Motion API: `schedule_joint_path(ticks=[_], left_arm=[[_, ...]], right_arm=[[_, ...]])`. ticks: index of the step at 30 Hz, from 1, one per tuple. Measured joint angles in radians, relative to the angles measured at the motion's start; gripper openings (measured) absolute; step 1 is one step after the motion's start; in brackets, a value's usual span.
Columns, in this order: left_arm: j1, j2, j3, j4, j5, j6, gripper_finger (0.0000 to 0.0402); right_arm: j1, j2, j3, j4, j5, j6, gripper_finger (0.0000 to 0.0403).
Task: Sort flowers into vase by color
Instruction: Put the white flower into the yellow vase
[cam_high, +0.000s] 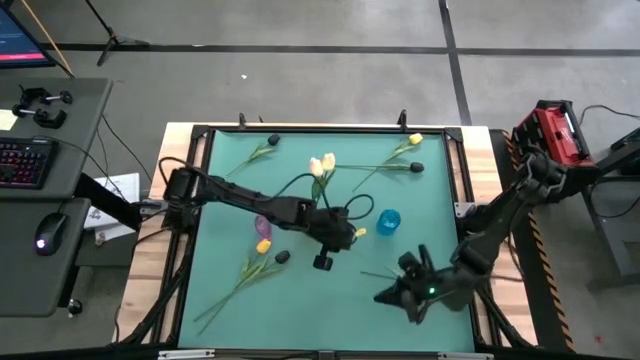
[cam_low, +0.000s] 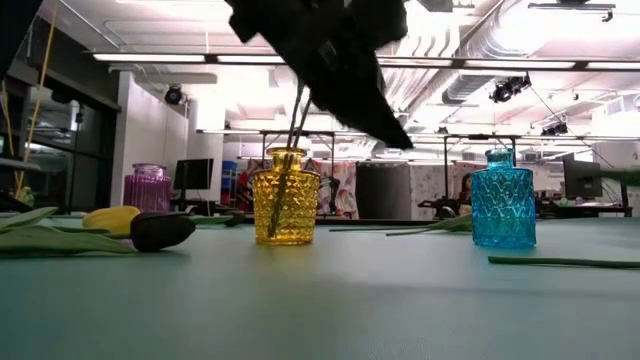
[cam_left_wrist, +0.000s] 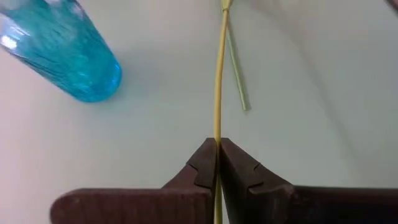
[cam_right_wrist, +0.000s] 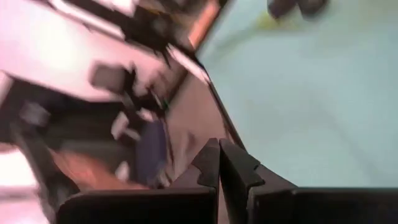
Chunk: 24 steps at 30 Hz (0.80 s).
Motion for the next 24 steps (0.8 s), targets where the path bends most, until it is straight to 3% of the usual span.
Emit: schedule_joint_path(ticks=[6, 14, 24], left_arm=[[0.017, -0.049, 0.000, -0.005, -0.018, -0.049, 0.0000], [0.022, -0.124, 0.002, 0.004, -0.096, -0.069, 0.0000], [0.099, -0.239, 0.002, 0.027, -0.217, -0.147, 0.0000]], right_arm=[[-0.043, -0.020, 0.000, 0.232, 0.046, -0.003, 0.0000], [-0.157, -0.066, 0.000, 0.231, -0.012, -0.103, 0.0007], [-0.198, -0.124, 0.000, 0.294, -0.039, -0.116, 0.0122]])
